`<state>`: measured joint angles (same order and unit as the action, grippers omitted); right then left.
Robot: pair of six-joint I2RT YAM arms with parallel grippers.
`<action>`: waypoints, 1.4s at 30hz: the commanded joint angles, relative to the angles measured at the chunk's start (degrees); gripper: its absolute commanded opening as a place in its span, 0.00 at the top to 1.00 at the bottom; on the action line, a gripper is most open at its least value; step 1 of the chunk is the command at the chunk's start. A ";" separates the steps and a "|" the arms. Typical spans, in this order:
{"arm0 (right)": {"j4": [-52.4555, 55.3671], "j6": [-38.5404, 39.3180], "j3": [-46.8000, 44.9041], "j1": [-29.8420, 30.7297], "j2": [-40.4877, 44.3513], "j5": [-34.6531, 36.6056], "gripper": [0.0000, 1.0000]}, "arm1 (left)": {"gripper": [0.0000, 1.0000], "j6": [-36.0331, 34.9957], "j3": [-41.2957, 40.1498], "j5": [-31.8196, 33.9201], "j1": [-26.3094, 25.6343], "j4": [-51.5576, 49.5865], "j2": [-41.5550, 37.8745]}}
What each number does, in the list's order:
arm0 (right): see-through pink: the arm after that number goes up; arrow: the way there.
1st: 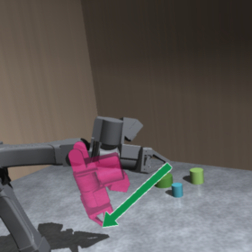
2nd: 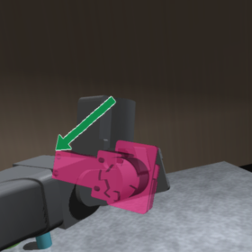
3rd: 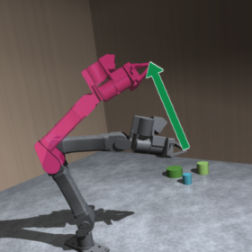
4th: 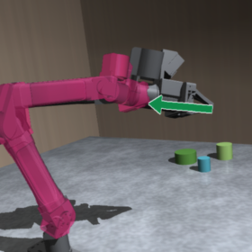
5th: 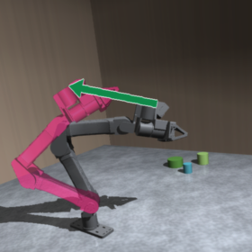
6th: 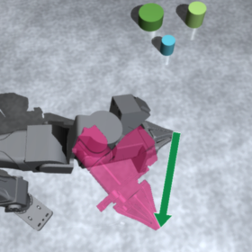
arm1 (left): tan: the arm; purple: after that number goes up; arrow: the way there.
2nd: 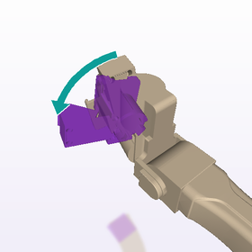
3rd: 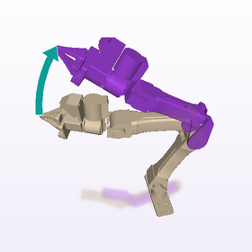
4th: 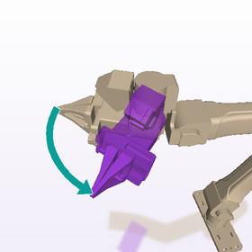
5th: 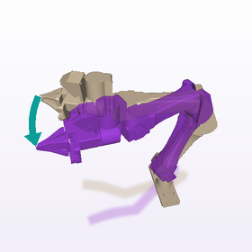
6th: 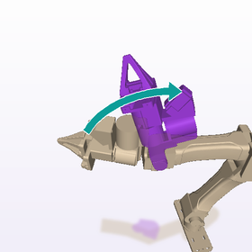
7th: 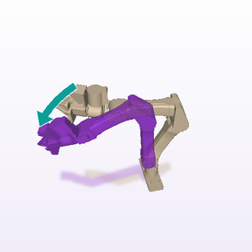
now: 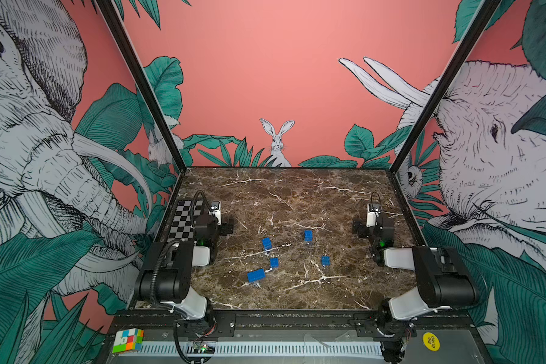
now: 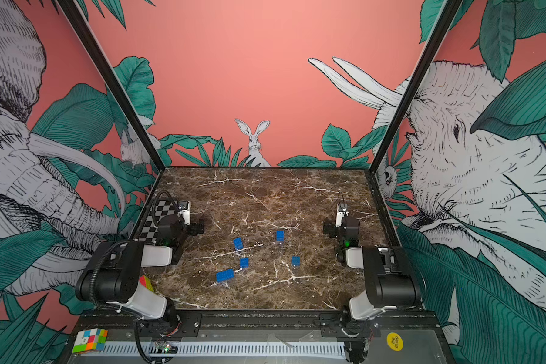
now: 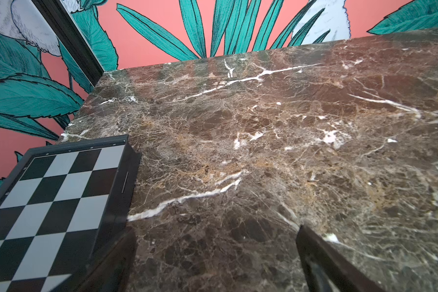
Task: Assemble the letter h with lego
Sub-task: Pick up the lego brick from the center of the board.
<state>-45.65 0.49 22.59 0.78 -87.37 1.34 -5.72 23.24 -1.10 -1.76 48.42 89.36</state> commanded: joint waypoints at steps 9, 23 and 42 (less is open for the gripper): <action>-1.90 0.48 0.95 0.22 -0.37 0.69 0.02 | 0.01 -0.67 0.77 0.00 0.36 1.33 -0.12; -2.07 0.47 0.94 0.21 -0.25 0.75 0.02 | 0.00 -0.61 0.77 -0.03 0.36 1.32 -0.14; 27.65 -38.89 11.33 0.63 31.01 5.37 0.02 | 0.00 14.00 14.02 2.82 0.09 -26.59 -21.59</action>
<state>-25.82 -16.95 32.51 1.26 -59.16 4.14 -0.75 32.86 -0.51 -1.78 30.20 72.53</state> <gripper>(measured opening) 0.984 0.995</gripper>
